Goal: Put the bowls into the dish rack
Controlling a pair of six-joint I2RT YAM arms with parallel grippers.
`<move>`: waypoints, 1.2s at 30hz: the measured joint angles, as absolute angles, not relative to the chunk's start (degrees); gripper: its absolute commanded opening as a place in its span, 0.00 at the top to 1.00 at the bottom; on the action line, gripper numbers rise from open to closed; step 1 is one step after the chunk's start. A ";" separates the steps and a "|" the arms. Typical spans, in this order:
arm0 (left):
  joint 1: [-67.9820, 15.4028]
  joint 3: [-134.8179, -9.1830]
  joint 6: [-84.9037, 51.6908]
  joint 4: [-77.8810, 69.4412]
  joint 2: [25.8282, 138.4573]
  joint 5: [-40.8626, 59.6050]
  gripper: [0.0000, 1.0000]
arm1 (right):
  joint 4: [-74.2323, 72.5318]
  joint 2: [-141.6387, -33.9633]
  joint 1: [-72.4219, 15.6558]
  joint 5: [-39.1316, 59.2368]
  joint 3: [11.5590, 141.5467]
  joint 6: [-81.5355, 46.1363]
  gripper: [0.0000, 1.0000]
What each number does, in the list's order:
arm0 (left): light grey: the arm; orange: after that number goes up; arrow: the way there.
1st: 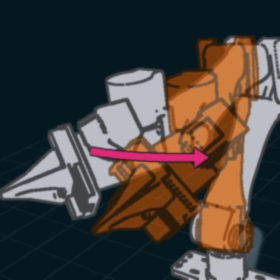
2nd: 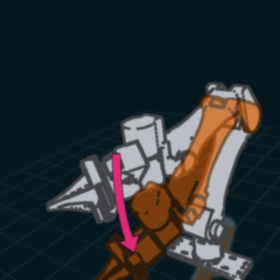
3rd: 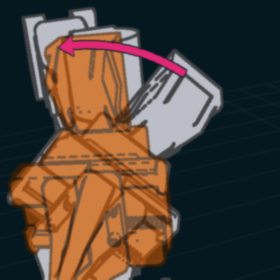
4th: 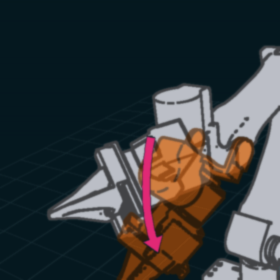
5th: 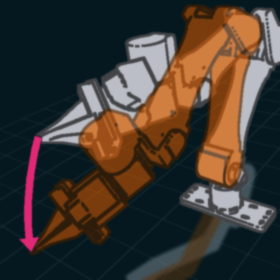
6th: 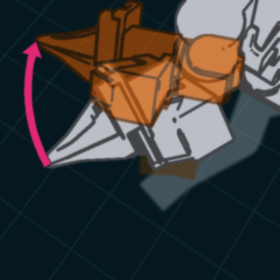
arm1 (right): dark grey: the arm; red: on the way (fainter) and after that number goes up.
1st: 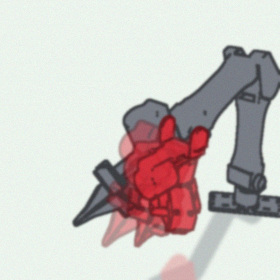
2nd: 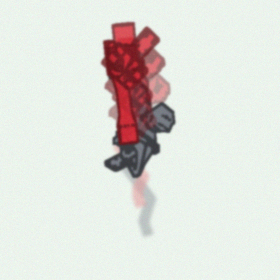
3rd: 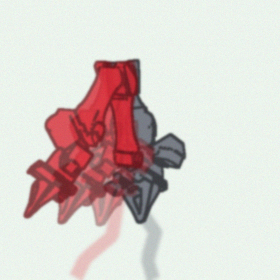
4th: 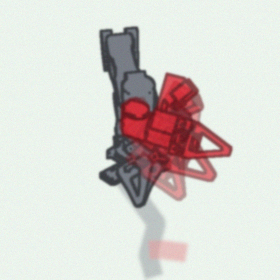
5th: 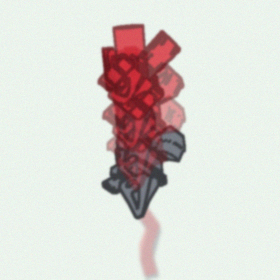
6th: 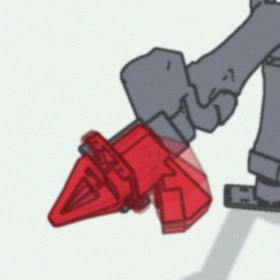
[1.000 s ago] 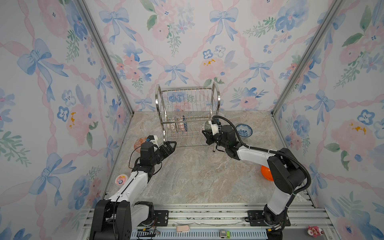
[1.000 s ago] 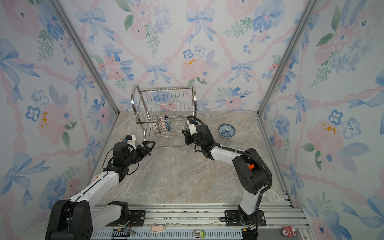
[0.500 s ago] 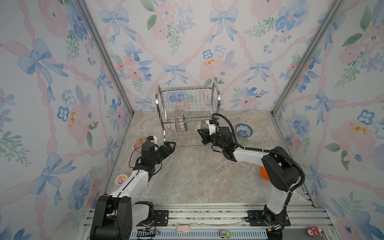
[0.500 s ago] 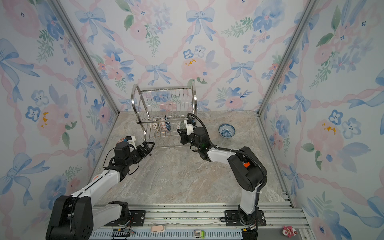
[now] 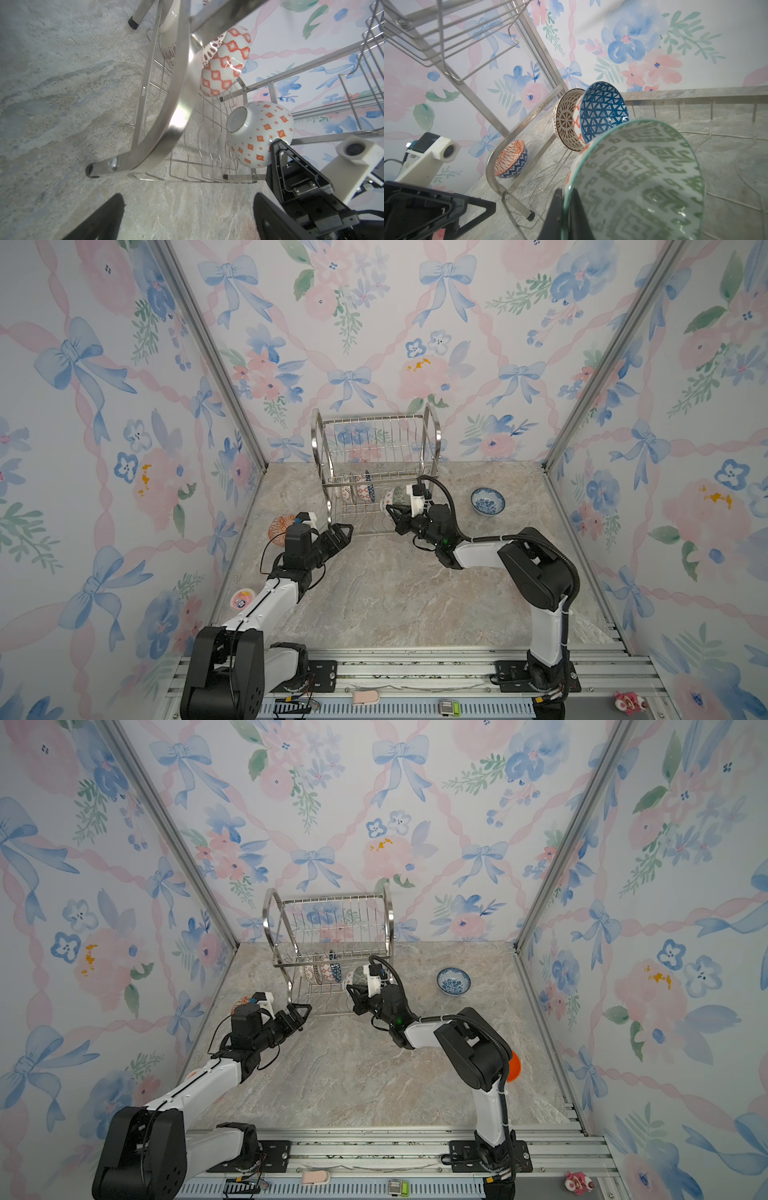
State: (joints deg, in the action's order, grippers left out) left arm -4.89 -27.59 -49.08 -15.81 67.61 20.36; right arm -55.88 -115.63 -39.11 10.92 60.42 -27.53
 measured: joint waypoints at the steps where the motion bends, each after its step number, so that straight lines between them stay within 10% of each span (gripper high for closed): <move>1: -4.89 -27.64 -49.08 -15.81 67.70 20.36 0.02 | -56.36 -116.25 -39.11 10.92 60.45 -27.88 0.92; 36: -4.89 -28.29 -49.08 -16.62 69.63 21.50 0.02 | -68.34 -132.31 -37.06 12.49 76.20 -36.12 0.90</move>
State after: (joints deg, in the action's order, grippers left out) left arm -4.89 -28.29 -49.08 -16.62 69.63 21.50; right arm -68.34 -132.31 -37.06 12.49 76.20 -36.12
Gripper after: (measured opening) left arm 0.979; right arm 0.109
